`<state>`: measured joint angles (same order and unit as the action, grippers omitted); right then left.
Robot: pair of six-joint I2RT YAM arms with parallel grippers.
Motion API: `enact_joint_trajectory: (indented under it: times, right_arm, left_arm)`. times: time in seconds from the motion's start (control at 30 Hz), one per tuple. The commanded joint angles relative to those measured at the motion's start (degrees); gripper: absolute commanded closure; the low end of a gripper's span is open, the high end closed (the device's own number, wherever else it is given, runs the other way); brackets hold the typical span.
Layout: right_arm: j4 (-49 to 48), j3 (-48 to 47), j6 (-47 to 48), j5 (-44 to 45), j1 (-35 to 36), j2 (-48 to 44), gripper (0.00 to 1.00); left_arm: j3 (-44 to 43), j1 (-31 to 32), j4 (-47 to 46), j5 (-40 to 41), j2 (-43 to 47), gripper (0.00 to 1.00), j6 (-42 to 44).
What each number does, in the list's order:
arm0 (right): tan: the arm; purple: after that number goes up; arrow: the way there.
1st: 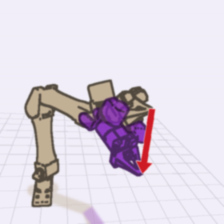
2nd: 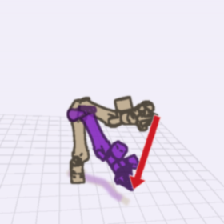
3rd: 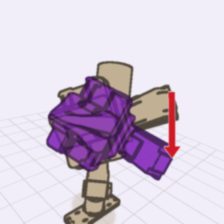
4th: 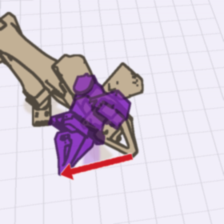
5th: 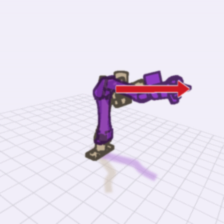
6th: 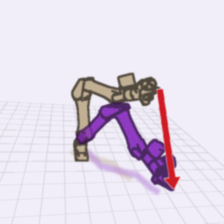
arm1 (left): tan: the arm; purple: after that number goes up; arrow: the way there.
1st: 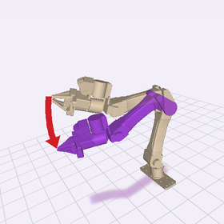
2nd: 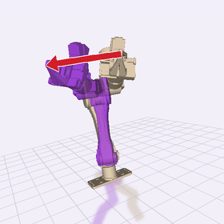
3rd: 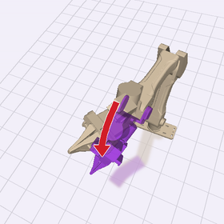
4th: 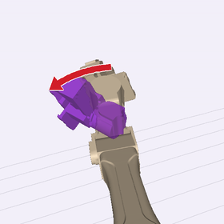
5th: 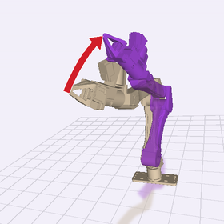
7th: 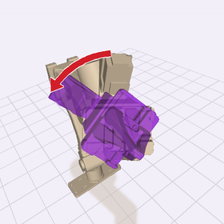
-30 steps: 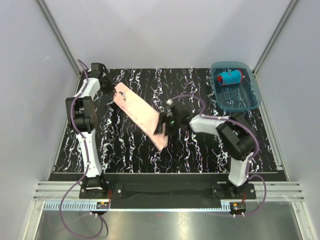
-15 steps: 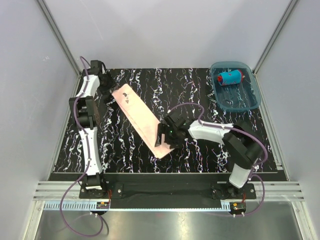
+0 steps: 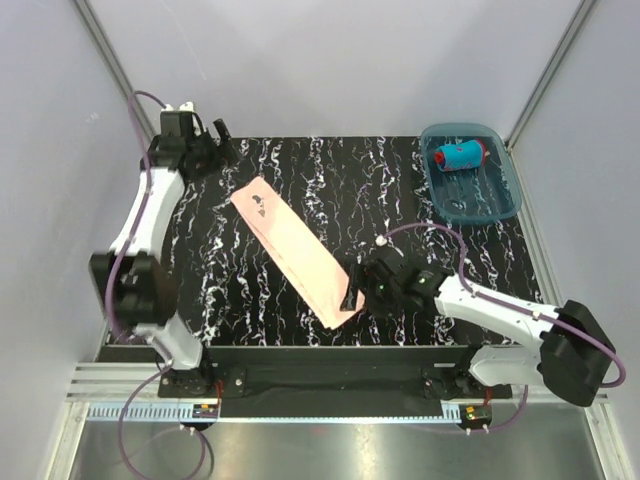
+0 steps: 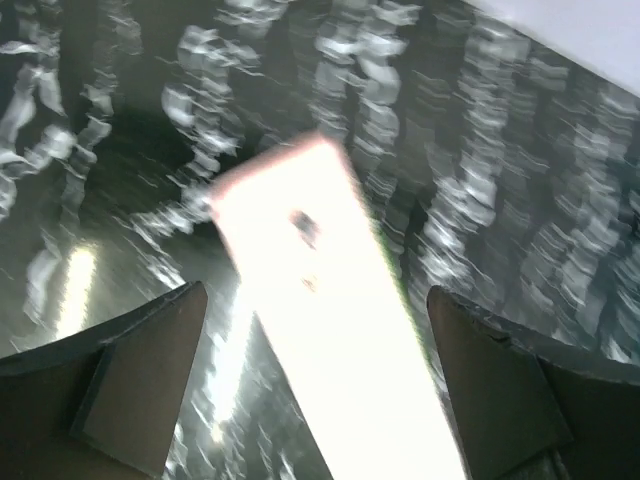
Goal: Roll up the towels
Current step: Fold the towel
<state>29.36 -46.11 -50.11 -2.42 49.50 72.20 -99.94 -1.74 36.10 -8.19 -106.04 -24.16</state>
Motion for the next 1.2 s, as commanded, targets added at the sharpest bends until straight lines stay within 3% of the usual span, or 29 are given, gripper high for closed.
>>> enact_joint_trajectory:
  times: [0.0, 0.07, 0.13, 0.2, 0.3, 0.43, 0.6, 0.87, 1.0, 1.17]
  right_arm:
    - [-5.5, 7.9, -6.8, 0.4, 0.2, -2.8, 0.06]
    - [-8.9, 12.9, -9.6, -0.6, 0.2, -4.5, 0.12]
    - [-15.0, 17.2, -10.6, -0.5, 0.3, -6.3, 0.24]
    - [-20.2, 19.6, -12.3, 0.0, 0.2, -7.3, 0.27]
    - [-23.7, 22.4, -13.3, 1.1, 0.3, -7.4, 0.33]
    - [-28.0, 23.0, -14.1, 2.1, 0.2, -3.8, 0.35]
    - [-25.3, 19.0, -14.3, 6.8, 0.3, 3.4, 0.38]
    - [-26.1, 16.0, -12.4, 8.6, 0.3, 9.4, 0.51]
    - [-27.1, 16.4, -12.5, 8.8, 0.2, 10.0, 0.63]
    - [-26.8, 18.2, -12.9, 9.8, 0.3, 7.5, 0.9]
  left_arm:
    - [18.6, 6.1, -9.5, -2.9, 15.7, 0.03, -1.1]
    - [26.7, 10.9, -14.7, -4.9, 24.2, 0.06, -2.5]
    - [37.3, 13.9, -20.2, -6.5, 31.1, 0.11, -4.3]
    - [46.4, 18.2, -24.4, -9.3, 34.9, 0.14, -5.5]
    - [53.5, 24.0, -30.1, -10.8, 39.1, 0.19, -6.2]
    - [57.1, 29.3, -31.9, -9.4, 39.1, 0.21, -5.5]
    - [62.9, 33.4, -38.5, -9.8, 38.8, 0.22, -7.7]
    - [67.3, 38.6, -50.2, -14.2, 34.1, 0.24, -11.2]
    - [68.4, 39.7, -51.7, -14.1, 31.8, 0.26, -12.4]
    - [69.3, 40.7, -51.9, -13.9, 31.1, 0.28, -12.3]
